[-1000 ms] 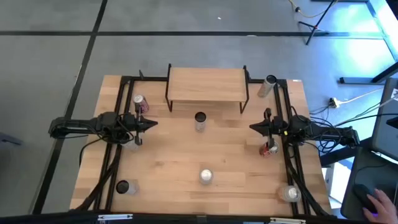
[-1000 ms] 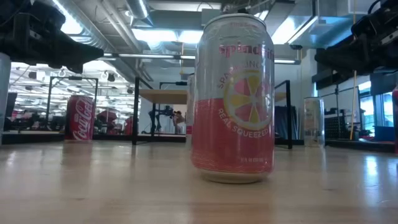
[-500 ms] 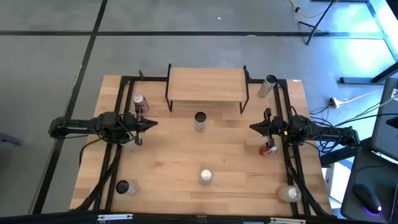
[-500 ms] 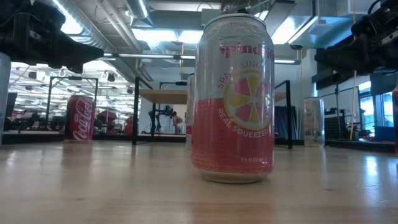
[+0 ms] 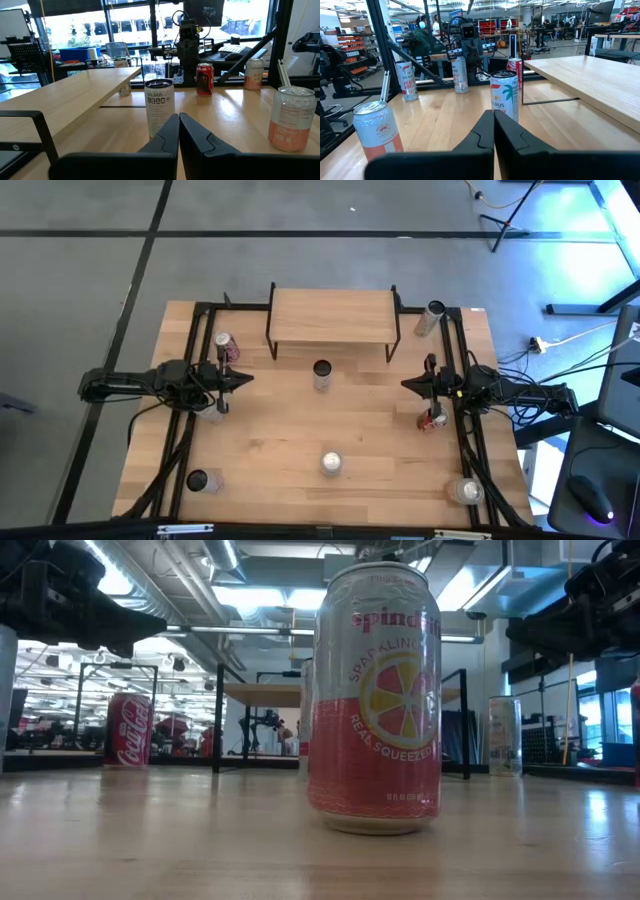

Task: Place canned beverage on shelf

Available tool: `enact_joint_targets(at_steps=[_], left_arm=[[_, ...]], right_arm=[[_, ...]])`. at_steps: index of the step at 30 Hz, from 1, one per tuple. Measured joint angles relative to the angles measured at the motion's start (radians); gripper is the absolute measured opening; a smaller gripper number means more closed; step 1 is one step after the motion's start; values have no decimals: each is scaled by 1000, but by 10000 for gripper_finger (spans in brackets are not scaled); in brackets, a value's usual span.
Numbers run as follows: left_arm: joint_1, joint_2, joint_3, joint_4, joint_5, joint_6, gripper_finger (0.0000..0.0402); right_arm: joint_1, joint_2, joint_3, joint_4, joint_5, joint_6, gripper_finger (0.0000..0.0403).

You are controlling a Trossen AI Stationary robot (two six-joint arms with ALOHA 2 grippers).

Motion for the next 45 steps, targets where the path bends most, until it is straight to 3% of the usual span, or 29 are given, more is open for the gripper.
enact_joint_targets(at_steps=[18, 25, 29, 31, 38, 45], left_arm=[[0, 0, 0, 0, 0, 0, 0], [0, 0, 0, 26, -79, 2, 0], [0, 0, 0, 89, -52, -65, 0], [1, 0, 0, 152, -87, -64, 0], [1, 1, 2, 383, -227, -78, 0], [1, 48, 126, 369, -295, -85, 0]], right_arm=[[0, 0, 0, 0, 1, 0, 1], [0, 0, 0, 5, 3, 6, 1], [0, 0, 0, 39, 74, 7, 1], [0, 0, 0, 39, 109, 13, 1], [0, 0, 0, 48, 212, 201, 1], [0, 0, 0, 141, 291, 448, 1]])
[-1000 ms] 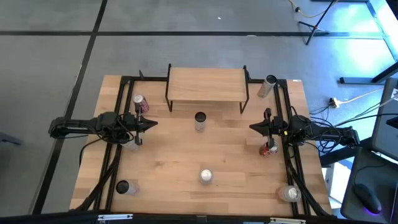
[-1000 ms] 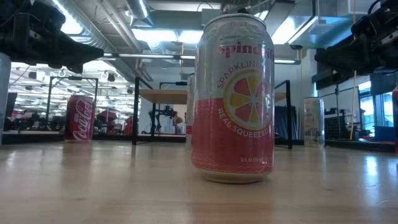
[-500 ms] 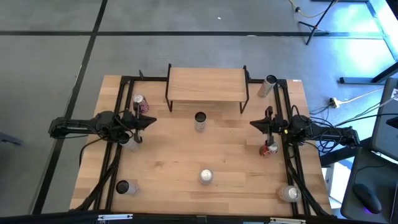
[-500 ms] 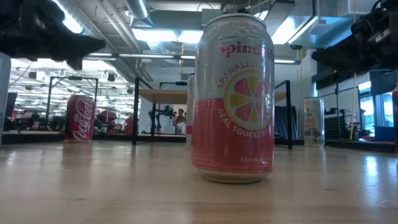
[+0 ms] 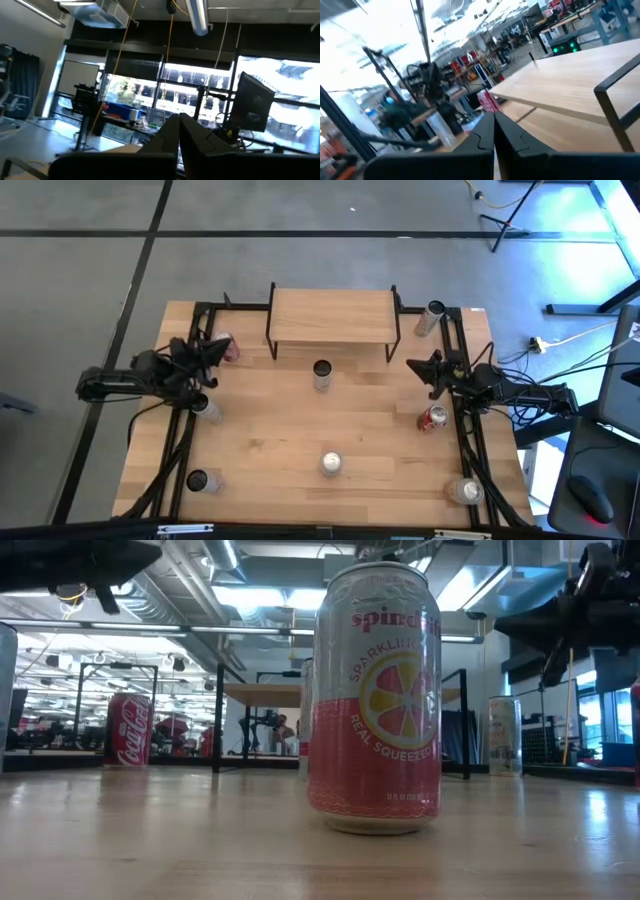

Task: Place canned beverage on shelf
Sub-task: Put the white soda can on the shelf

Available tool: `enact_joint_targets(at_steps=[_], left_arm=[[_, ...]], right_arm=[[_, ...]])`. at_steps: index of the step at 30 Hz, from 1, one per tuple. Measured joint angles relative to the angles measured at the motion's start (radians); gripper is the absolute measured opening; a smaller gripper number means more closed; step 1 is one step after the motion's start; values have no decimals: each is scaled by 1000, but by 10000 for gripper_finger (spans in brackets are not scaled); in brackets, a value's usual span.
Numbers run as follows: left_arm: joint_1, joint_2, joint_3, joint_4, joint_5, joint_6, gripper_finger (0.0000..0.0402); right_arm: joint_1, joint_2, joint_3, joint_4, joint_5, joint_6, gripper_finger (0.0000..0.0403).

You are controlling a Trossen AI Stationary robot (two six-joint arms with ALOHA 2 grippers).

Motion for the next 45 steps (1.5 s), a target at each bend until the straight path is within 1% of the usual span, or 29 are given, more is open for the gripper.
enact_joint_targets(at_steps=[5, 13, 17, 21, 25, 27, 30, 35, 39, 41, 45], left_arm=[[0, 110, 113, -38, -29, 33, 0], [0, 360, 284, -31, -5, 32, 0], [0, 476, 369, 2, 0, 31, 0], [0, 548, 432, 23, -5, 0, 0], [0, 604, 477, 23, -62, -22, 0], [0, 637, 500, 9, -64, -40, 5], [20, 684, 553, -69, -59, -70, 35], [71, 782, 684, -269, -51, -152, 121], [103, 886, 784, -374, -47, -169, 193], [122, 934, 836, -423, -43, -212, 227], [131, 1032, 933, -486, -3, -260, 279]], right_arm=[[0, 0, 0, 75, 2, 4, 1], [0, 0, 0, 218, 115, -3, 1], [0, 0, 0, 277, 123, -2, 1], [0, 0, 0, 316, 142, 13, 1], [0, 0, 0, 317, 171, 58, 1], [0, 0, 0, 316, 163, 59, 1], [0, 0, 0, 313, 155, 61, 1], [0, 0, 0, 313, 152, 60, 1], [0, 0, 0, 311, 96, 58, 1], [0, 0, 0, 311, 69, 58, 1], [0, 0, 0, 308, 15, 58, 1]])
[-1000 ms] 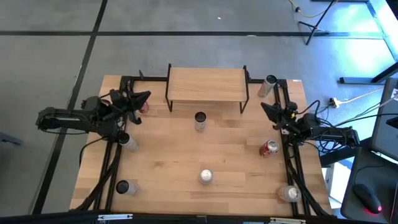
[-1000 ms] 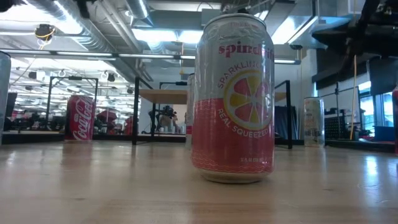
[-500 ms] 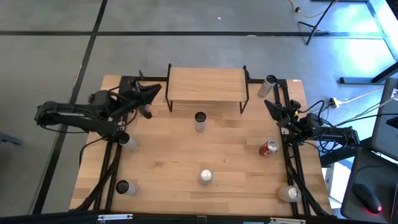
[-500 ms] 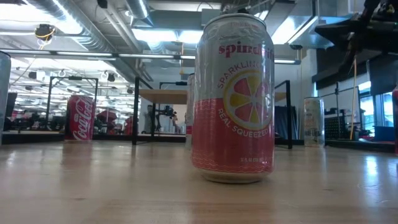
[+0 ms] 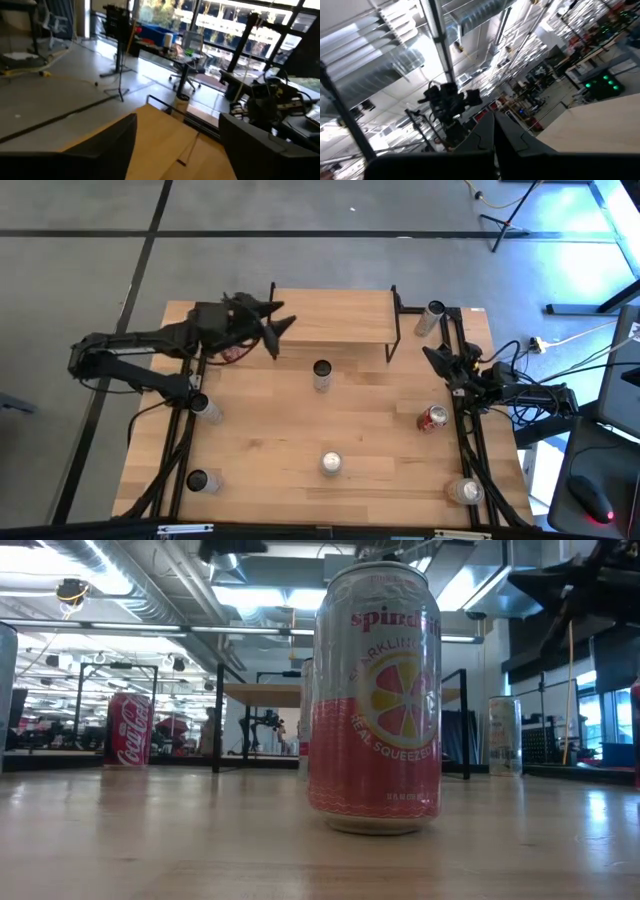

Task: Place canned beverage on shelf
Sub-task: Put the white soda can on the shelf

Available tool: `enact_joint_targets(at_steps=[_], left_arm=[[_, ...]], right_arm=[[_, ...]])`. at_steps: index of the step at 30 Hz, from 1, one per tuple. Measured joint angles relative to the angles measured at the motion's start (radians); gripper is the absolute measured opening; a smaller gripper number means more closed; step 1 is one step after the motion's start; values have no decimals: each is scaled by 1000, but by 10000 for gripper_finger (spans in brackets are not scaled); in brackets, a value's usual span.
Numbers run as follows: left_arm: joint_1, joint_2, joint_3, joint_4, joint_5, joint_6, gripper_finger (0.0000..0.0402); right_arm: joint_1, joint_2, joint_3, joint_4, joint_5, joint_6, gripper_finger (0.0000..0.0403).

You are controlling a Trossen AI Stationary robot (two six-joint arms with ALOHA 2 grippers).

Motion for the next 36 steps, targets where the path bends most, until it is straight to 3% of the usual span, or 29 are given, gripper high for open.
enact_joint_targets(at_steps=[4, 12, 19, 22, 30, 36], left_arm=[[-29, 87, 55, 25, 26, -3, 303], [-85, 229, 65, 90, 26, -16, 306], [-114, 356, 66, 66, 118, -52, 306], [-114, 406, 132, -35, 143, -95, 306], [-79, 562, 459, -495, 159, -213, 306], [-32, 651, 552, -693, 210, -321, 306]], right_arm=[[0, 0, 0, -18, -18, 0, 1], [0, 0, 0, -55, -27, -1, 1], [0, 0, 0, -77, -27, -1, 1], [0, 0, 0, -80, -27, -1, 1], [0, 0, 0, -80, -27, -1, 1], [0, 0, 0, -80, -27, -1, 1]])
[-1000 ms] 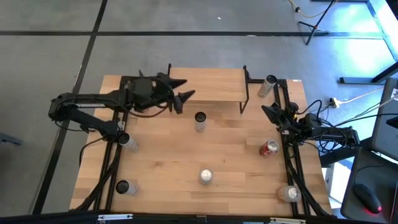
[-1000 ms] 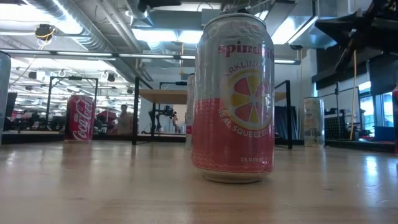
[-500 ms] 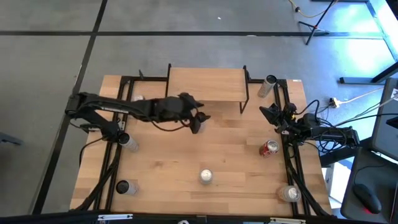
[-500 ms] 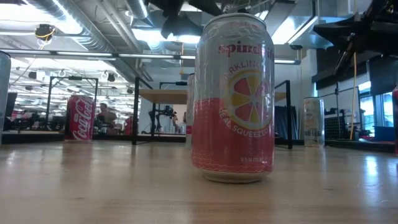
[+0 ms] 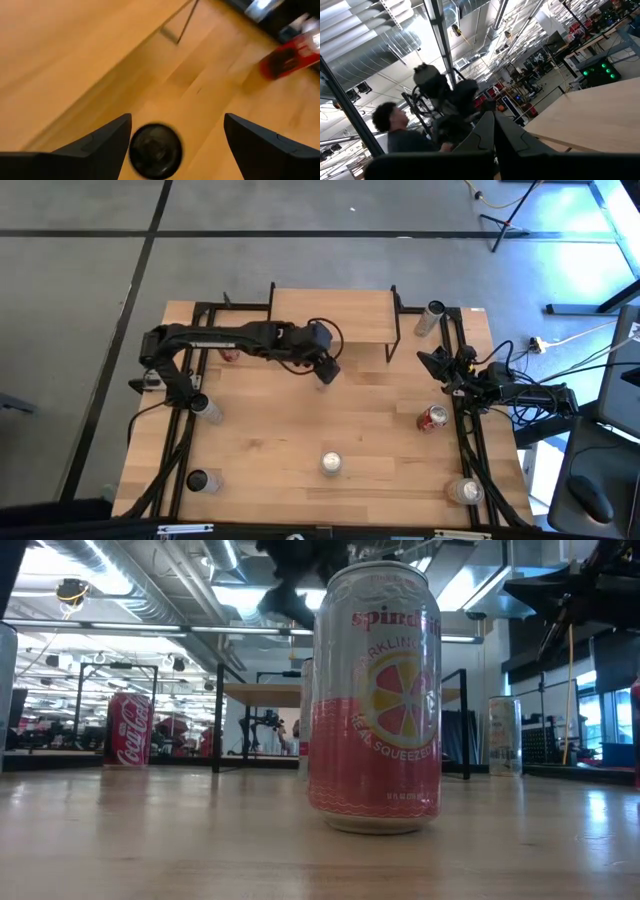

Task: Place canned beverage on shelf
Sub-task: Put the white soda can on the shelf

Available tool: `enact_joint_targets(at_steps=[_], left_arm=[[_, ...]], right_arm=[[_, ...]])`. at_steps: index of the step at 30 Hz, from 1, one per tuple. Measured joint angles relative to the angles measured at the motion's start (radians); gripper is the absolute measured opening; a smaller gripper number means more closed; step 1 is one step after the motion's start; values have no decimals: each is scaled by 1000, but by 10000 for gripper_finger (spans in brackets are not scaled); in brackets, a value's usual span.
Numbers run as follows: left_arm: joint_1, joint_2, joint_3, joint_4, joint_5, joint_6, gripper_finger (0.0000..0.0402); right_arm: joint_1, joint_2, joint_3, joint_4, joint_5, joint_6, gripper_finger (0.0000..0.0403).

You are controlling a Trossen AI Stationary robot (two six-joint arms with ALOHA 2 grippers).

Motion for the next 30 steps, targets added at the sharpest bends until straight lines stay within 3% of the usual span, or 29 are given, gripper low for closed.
enact_joint_targets(at_steps=[11, 30], left_arm=[[11, 78, 2, -37, 36, -24, 306], [0, 82, -61, -61, 37, -16, 306]], right_arm=[[0, 0, 1, -30, 0, 0, 1], [0, 0, 1, -39, -1, 0, 1]])
